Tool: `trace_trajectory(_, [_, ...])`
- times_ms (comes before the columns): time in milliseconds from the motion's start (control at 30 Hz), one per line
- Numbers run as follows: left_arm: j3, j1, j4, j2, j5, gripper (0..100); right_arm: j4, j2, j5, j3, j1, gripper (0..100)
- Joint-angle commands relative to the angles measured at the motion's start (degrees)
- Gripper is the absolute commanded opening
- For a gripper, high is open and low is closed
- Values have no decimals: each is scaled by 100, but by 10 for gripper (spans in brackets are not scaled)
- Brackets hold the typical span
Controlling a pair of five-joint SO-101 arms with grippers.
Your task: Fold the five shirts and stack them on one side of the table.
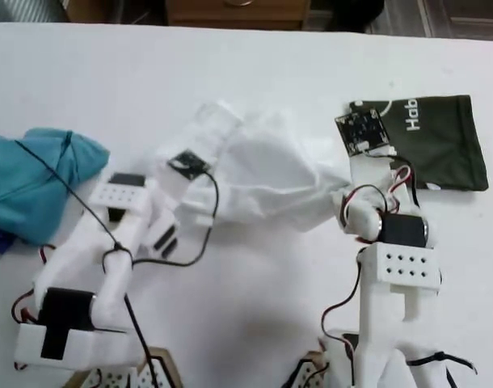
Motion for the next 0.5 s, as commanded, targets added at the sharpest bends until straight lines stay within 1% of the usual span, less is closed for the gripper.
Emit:
trace_trajectory(0, [31, -53, -316, -70, -62, 143, -40, 4, 44, -26, 13, 19])
trace_trajectory(200, [13, -53, -668, -26, -70, 146, -40, -13, 44, -26, 13, 19])
trace_trajectory(300, [40, -62, -712, -26, -264, 145, -40, -22, 44, -26, 13, 19])
trace_trajectory(433, [31, -316, -712, -18, -316, 146, -40, -22, 44, -26, 13, 19])
trace_trajectory(467, [40, -387, -703, -18, -422, 146, -40, -22, 44, -26, 13, 19])
